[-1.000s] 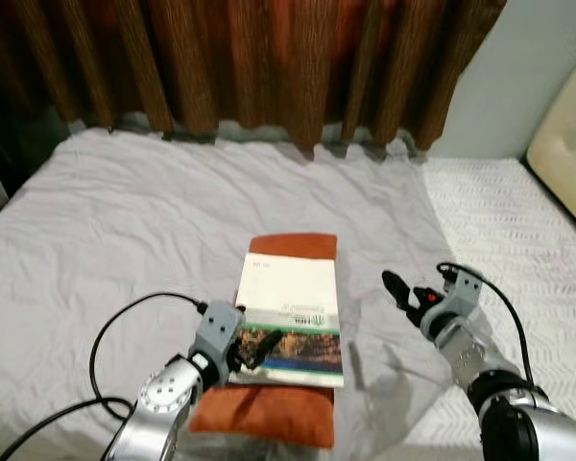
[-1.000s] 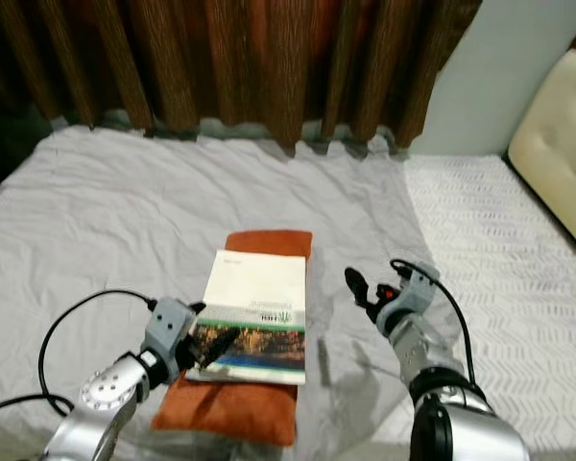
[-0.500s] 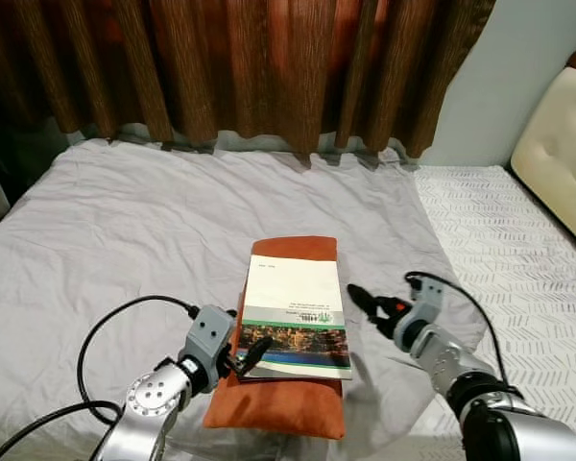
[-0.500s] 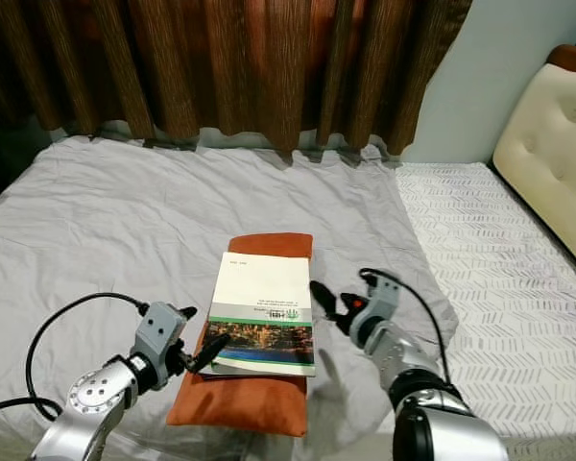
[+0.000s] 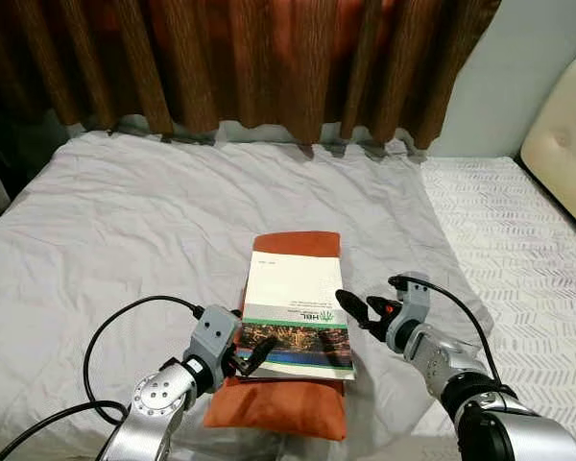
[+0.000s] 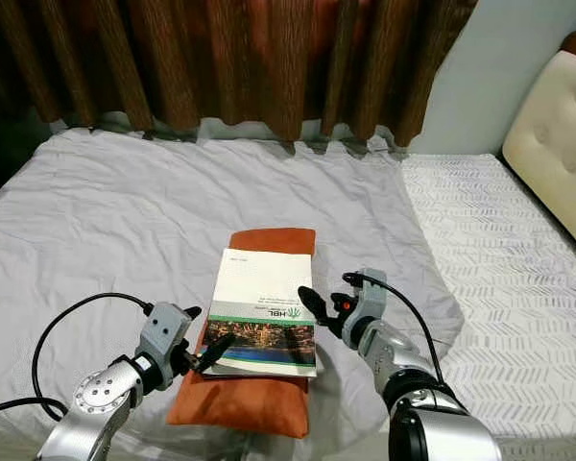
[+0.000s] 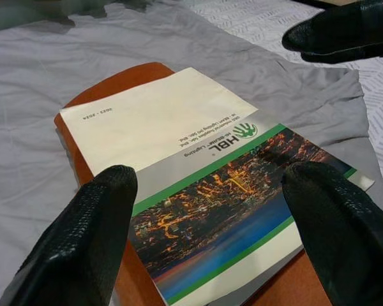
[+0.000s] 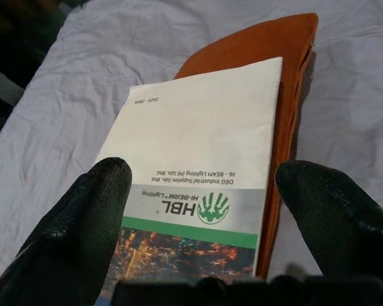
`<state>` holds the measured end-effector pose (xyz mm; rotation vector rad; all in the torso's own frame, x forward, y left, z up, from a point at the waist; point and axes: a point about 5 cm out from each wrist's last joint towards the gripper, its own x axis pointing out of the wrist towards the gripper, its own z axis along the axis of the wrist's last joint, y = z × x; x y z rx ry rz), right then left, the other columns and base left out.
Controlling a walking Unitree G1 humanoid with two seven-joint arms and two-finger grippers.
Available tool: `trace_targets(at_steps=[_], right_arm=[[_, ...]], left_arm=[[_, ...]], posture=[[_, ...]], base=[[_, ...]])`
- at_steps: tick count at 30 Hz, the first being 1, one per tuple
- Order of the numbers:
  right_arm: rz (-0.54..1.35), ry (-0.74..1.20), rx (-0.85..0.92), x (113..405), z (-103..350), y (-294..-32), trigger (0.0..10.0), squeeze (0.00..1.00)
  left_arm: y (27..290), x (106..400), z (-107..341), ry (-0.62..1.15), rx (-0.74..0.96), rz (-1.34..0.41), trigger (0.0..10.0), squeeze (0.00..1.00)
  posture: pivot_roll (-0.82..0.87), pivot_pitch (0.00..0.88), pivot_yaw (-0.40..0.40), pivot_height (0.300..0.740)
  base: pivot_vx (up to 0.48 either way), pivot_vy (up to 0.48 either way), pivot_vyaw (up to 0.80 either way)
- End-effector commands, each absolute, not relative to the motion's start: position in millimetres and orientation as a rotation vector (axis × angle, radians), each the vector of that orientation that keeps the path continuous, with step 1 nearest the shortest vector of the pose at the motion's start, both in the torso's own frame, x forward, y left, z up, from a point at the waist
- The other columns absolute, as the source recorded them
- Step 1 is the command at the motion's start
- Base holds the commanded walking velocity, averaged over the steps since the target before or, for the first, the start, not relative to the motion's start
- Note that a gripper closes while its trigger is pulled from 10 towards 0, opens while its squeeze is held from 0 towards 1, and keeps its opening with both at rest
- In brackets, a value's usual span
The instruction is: Clean up the room
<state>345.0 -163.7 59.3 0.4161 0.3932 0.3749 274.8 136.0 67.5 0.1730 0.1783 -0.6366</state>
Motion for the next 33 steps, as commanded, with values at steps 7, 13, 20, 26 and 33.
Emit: trace_targets(at_steps=[7,13,20,26,33], right_arm=[[0.356,0.517,0.216,332,39,-169,10.0,0.00],[0.335,0.572,0.133,324,28,-174,10.0,0.00],[0.206,0.573,0.043,319,24,-195,10.0,0.00],[0.190,0.582,0.135,317,20,-195,10.0,0.00],[0.222,0.579,0.341,318,20,-175,10.0,0.00]], left_arm=[[132,275,66,0.178,0.185,-0.649,10.0,0.00],[132,276,66,0.178,0.189,-0.651,10.0,0.00],[131,275,65,0.184,0.196,-0.662,10.0,0.00],[130,275,64,0.186,0.195,-0.665,10.0,0.00],[129,273,65,0.185,0.195,-0.670,10.0,0.00]], posture=[[0.13,0.063,-0.083,0.740],[0.13,0.064,-0.078,0.740],[0.12,0.065,-0.076,0.740],[0.12,0.068,-0.076,0.740],[0.15,0.090,-0.069,0.740]], base=[[0.000,0.000,0.00],[0.000,0.000,0.00],[0.000,0.000,0.00],[0.000,0.000,0.00],[0.000,0.000,0.00]])
